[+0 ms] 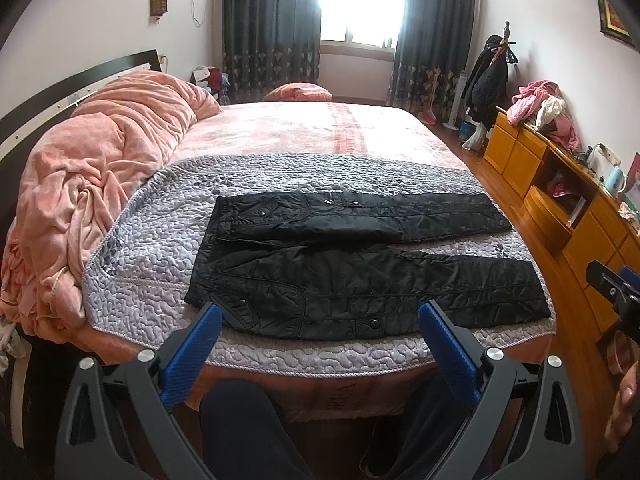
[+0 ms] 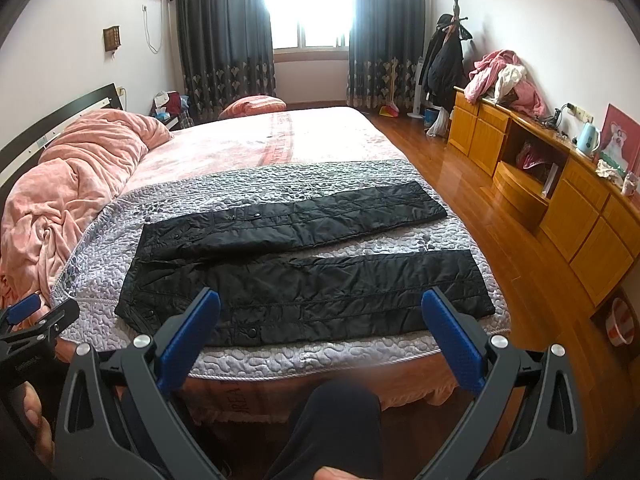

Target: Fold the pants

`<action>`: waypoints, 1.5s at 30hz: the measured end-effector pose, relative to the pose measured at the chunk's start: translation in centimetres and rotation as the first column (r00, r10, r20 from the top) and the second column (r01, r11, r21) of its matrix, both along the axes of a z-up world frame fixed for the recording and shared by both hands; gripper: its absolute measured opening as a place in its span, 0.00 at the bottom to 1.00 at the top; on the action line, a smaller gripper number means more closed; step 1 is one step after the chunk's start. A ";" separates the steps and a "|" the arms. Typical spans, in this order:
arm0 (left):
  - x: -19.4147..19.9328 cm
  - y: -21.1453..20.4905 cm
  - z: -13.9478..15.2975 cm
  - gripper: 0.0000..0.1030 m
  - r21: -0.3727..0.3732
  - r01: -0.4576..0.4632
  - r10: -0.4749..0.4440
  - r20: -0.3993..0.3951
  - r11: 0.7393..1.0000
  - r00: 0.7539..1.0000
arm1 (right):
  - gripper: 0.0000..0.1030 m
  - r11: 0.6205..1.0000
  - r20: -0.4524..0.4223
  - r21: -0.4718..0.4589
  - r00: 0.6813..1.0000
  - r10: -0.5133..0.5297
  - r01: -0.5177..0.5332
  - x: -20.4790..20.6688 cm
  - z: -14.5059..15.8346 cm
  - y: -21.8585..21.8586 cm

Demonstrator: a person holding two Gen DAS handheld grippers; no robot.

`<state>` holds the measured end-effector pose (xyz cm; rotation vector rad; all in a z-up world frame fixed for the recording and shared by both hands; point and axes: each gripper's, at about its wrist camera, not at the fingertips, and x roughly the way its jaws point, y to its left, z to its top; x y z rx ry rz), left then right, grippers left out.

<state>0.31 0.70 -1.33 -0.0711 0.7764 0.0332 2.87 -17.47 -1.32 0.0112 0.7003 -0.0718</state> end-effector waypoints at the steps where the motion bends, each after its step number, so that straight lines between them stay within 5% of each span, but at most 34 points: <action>1: 0.0 0.0 0.0 0.96 0.000 -0.001 0.001 0.000 1.000 1.000 | 0.98 1.000 -0.001 0.000 1.000 0.000 0.000 0.0 0.0 0.0; 45: -0.2 0.4 0.3 0.96 -0.002 -0.001 0.001 0.002 1.000 1.000 | 0.98 1.000 -0.012 0.000 1.000 -0.001 0.001 0.2 -1.4 0.0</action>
